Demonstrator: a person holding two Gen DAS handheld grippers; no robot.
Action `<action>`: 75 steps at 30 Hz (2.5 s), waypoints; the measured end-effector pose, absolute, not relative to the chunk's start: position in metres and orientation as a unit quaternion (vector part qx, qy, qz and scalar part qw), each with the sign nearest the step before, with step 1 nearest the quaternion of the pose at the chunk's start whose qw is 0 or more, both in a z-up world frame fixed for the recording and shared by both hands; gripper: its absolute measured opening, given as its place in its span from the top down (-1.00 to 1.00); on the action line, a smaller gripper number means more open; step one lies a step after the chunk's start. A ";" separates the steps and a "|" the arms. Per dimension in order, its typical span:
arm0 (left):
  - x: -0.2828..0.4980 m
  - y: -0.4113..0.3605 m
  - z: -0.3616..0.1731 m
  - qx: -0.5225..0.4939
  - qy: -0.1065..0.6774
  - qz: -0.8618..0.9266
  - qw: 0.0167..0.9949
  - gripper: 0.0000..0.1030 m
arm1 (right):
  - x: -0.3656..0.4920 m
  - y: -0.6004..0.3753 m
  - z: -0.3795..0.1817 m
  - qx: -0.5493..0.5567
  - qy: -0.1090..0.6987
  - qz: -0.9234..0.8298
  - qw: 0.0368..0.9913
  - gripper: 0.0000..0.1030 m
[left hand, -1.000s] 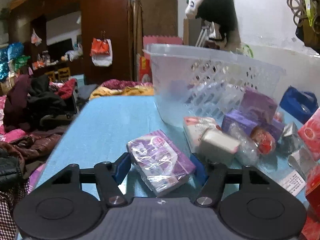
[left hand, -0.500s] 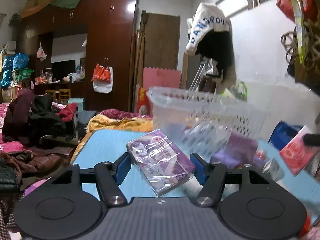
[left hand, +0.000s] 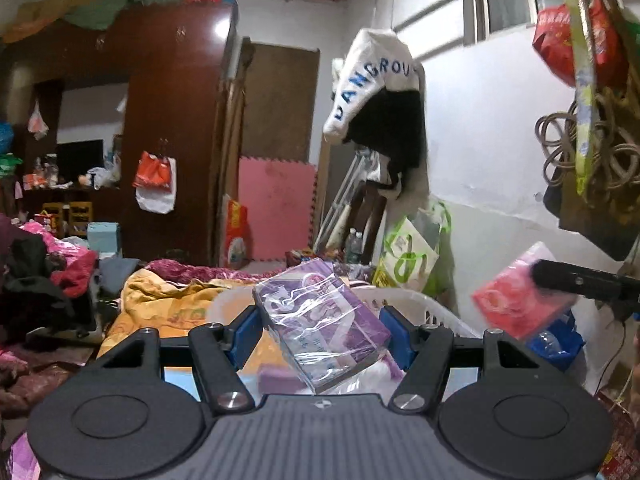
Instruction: Organize objects
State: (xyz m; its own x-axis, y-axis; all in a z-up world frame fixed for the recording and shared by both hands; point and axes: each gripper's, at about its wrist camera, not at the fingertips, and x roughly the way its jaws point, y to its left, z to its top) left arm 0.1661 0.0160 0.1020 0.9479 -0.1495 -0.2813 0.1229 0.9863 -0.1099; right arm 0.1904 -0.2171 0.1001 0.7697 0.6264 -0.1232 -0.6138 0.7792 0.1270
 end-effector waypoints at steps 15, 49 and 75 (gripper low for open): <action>0.208 0.004 0.071 -0.019 0.212 -0.043 0.976 -0.58 | 0.191 -0.206 0.075 -0.002 0.120 0.298 0.947 -0.77; -0.008 -0.058 -0.057 0.085 0.221 -0.179 0.955 -0.80 | 0.065 -0.197 -0.026 -0.014 0.192 0.443 0.876 -0.42; -0.003 -0.037 -0.037 0.032 0.155 -0.164 0.974 0.04 | 0.078 -0.244 -0.010 0.026 0.138 0.397 0.907 -0.05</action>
State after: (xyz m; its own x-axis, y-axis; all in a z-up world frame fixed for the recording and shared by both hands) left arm -0.0033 -0.0365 -0.0368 0.8981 -0.3103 -0.3117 0.3302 0.9438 0.0118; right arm 0.0775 -0.2437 -0.0096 0.6465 0.7272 -0.2307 -0.7129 0.6835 0.1568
